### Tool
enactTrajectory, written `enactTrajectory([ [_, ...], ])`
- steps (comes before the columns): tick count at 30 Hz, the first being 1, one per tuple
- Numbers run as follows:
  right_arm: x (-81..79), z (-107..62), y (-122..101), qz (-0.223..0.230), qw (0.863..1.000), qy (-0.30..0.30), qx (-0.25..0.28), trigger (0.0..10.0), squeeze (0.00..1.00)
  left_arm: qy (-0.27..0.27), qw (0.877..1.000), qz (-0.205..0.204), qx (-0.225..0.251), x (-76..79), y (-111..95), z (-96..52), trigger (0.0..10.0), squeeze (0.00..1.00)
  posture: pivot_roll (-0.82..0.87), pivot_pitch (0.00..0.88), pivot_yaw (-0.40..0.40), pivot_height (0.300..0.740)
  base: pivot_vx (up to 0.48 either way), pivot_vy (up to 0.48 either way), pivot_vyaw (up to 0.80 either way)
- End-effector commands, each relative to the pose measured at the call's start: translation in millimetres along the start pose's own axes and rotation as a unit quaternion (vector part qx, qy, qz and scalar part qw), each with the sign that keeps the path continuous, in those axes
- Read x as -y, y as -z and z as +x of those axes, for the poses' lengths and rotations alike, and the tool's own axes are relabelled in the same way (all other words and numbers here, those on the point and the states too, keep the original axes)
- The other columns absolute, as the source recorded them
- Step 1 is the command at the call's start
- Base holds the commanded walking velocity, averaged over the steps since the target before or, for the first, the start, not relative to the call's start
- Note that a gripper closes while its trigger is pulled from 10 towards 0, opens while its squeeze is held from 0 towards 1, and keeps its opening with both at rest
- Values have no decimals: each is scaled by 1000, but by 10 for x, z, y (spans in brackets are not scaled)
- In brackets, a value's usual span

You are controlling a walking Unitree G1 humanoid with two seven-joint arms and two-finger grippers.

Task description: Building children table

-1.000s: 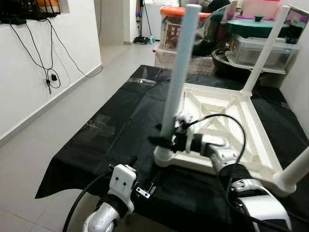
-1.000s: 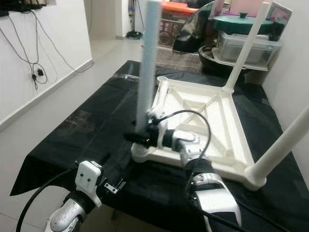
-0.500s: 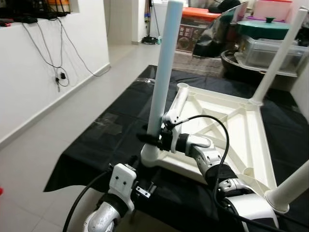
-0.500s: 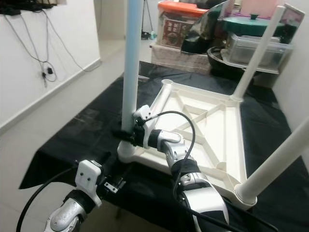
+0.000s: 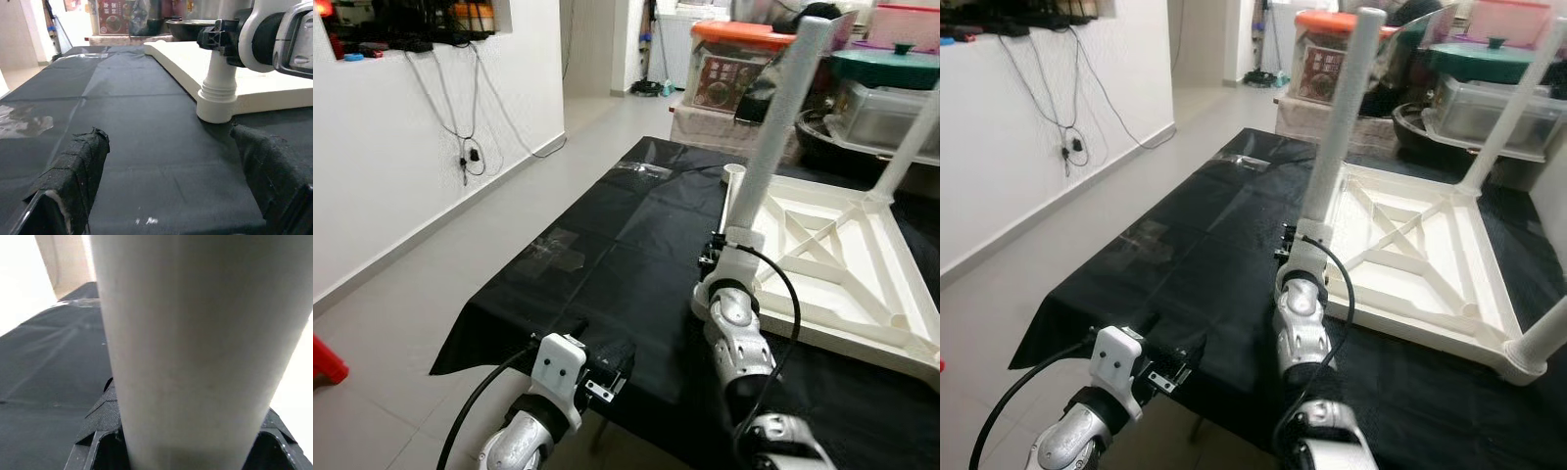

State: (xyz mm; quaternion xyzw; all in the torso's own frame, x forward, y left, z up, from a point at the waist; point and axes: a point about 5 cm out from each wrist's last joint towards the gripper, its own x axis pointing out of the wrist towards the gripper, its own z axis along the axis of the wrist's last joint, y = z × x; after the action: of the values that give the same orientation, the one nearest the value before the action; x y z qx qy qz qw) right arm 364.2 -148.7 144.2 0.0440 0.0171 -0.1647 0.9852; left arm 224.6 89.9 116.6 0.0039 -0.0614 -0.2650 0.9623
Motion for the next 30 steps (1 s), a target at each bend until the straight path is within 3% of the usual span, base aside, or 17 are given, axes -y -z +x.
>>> enactTrajectory([
  [1, 60, -34, 129, -6, 999, 30, -28, 0, 0, 3, 1000, 0, -7, 14, 16, -5, 10000, 0, 195, 0, -70, 740, 0, 0, 0],
  [2, -7, -42, 127, -2, 1000, 16, -24, 8353, 0, 4, 1000, 0, -7, 15, 15, -5, 10000, 0, 195, 0, -70, 740, 0, 0, 0],
  [3, -88, -47, 97, 9, 1000, -11, -5, 10000, 1000, 4, 1000, -1, -8, 18, 14, -6, 10000, 0, 194, 0, -70, 740, 0, 0, 0],
  [7, -206, -36, -58, 14, 995, -77, 61, 10000, 1000, 3, 1000, -2, -8, 19, 16, -8, 10000, 0, 191, 0, -70, 740, 0, 0, 0],
  [8, -211, -20, -105, 19, 992, -95, 77, 10000, 0, 3, 1000, -3, -9, 19, 18, -7, 10000, 0, 191, 0, -69, 740, 0, 0, 0],
  [13, -236, -2, -228, 21, 984, -146, 103, 10000, 0, 4, 1000, -3, -8, 20, 18, -6, 10000, 0, 195, 0, -71, 740, 0, 0, 0],
  [14, -259, 25, -320, 18, 974, -194, 115, 10000, 0, 4, 1000, -2, -8, 21, 16, -4, 10000, 0, 194, 0, -71, 740, 0, 0, 0],
  [16, -259, 25, -320, 18, 974, -194, 115, 10000, 0, 4, 1000, -2, -8, 21, 16, -4, 10000, 0, 194, 0, -71, 740, 0, 0, 0],
  [18, -287, 102, -407, 11, 944, -317, 95, 10000, 0, 4, 1000, -2, -8, 23, 15, -3, 10000, 0, 192, 0, -72, 740, 0, 0, 0],
  [20, -287, 102, -407, 11, 944, -317, 95, 10000, 0, 4, 1000, -2, -8, 23, 15, -3, 10000, 0, 192, 0, -72, 740, 0, 0, 0],
  [21, -362, 32, -299, 1, 868, -495, 20, 10000, 0, 4, 1000, -2, -7, 20, 14, 0, 10000, 0, 199, 0, -77, 740, 0, 0, 0],
  [22, -362, 32, -299, 1, 868, -495, 20, 10000, 0, 4, 1000, -2, -7, 20, 14, 0, 10000, 0, 199, 0, -77, 740, 0, 0, 0],
  [23, -378, -17, -256, -2, 836, -549, -4, 10000, 0, 4, 1000, -2, -7, 19, 13, 1, 10000, 0, 199, 0, -77, 740, 0, 0, 0],
  [24, -385, -45, -230, -4, 817, -577, -14, 10000, 0, 4, 1000, -2, -7, 19, 12, 2, 10000, 0, 199, 0, -77, 740, 0, 0, 0],
  [27, -385, -45, -230, -4, 817, -577, -14, 10000, 0, 4, 1000, -2, -7, 19, 12, 2, 10000, 0, 199, 0, -77, 740, 0, 0, 0],
  [29, -470, -132, -204, -18, 759, -650, -33, 10000, 0, 4, 1000, -1, -7, 18, 14, 6, 10000, 0, 210, 0, -80, 740, 0, 0, 0],
  [30, -470, -132, -204, -18, 759, -650, -33, 10000, 0, 4, 1000, -1, -7, 18, 14, 6, 10000, 0, 210, 0, -80, 740, 0, 0, 0],
])
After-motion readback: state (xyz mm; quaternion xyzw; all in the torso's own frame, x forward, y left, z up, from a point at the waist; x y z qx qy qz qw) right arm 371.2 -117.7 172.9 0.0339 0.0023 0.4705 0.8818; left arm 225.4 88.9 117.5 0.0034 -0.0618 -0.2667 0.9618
